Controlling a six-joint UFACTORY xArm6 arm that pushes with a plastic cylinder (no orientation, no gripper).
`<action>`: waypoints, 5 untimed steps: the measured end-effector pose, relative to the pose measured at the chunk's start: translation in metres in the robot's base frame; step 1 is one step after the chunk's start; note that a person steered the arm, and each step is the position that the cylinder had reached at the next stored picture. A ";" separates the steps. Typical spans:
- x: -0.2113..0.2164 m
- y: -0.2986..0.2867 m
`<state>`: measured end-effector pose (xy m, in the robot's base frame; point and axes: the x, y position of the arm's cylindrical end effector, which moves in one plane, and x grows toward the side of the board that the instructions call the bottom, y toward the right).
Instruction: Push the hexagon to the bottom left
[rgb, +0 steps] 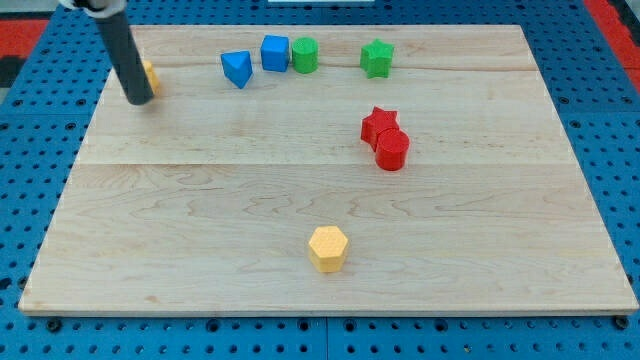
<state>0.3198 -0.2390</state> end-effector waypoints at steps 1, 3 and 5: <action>-0.037 0.000; 0.078 0.056; 0.169 0.270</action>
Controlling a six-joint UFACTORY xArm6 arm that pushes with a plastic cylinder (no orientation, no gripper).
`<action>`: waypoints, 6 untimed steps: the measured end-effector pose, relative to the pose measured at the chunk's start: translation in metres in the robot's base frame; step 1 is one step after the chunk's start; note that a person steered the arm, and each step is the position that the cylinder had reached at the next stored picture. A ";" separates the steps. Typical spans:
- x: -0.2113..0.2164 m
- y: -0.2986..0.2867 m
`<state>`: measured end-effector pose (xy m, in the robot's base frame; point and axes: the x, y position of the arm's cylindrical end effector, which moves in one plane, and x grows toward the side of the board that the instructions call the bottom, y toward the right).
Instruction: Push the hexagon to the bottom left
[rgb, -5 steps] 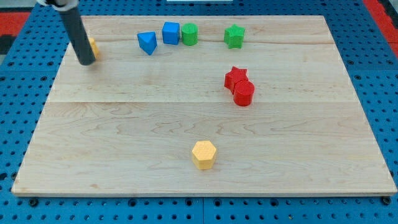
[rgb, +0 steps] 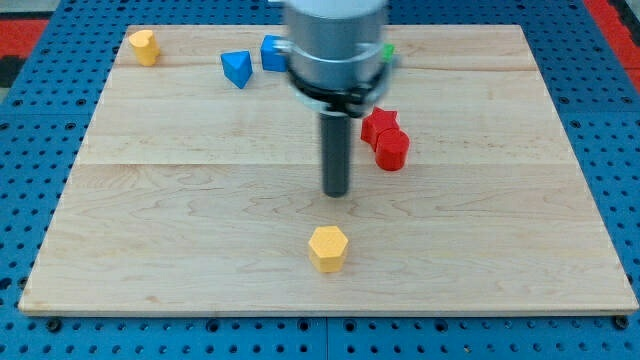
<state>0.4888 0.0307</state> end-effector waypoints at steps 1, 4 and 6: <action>0.053 -0.007; 0.130 0.011; 0.129 -0.143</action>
